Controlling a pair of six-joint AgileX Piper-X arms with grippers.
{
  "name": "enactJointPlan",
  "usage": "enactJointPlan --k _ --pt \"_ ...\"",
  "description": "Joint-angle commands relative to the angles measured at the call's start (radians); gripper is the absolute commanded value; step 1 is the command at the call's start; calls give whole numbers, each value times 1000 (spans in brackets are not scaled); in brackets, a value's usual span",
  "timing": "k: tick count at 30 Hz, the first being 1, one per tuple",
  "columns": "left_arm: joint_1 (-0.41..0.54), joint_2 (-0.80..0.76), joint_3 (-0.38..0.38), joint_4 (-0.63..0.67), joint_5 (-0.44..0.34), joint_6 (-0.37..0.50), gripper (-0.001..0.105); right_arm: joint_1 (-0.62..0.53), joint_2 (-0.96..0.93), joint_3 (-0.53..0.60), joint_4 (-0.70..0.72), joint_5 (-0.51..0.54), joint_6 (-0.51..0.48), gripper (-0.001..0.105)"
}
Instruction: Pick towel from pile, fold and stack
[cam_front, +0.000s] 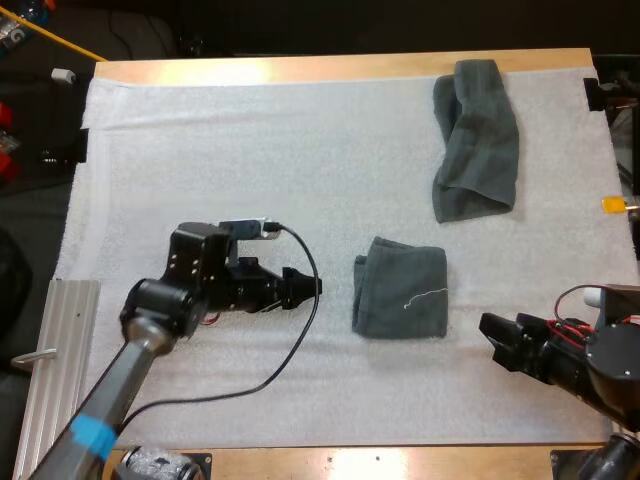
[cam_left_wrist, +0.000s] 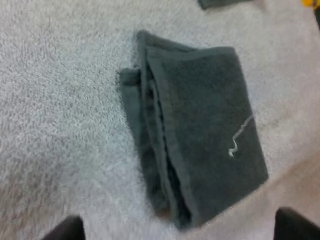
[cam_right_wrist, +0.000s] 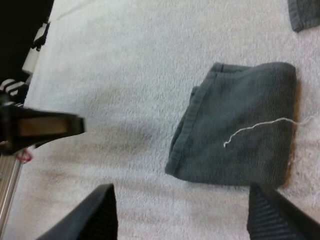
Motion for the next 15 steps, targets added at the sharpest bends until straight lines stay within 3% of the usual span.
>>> enactJointPlan --k 1,10,15 --pt "-5 30 -2 -39 23 -5 72 -1 -5 -6 5 10 -4 55" --pt "-5 249 -2 -185 149 -5 72 -1 -5 -6 9 10 -4 55" --pt "-5 342 -2 -210 165 -5 72 -1 -5 -6 9 10 -4 55"
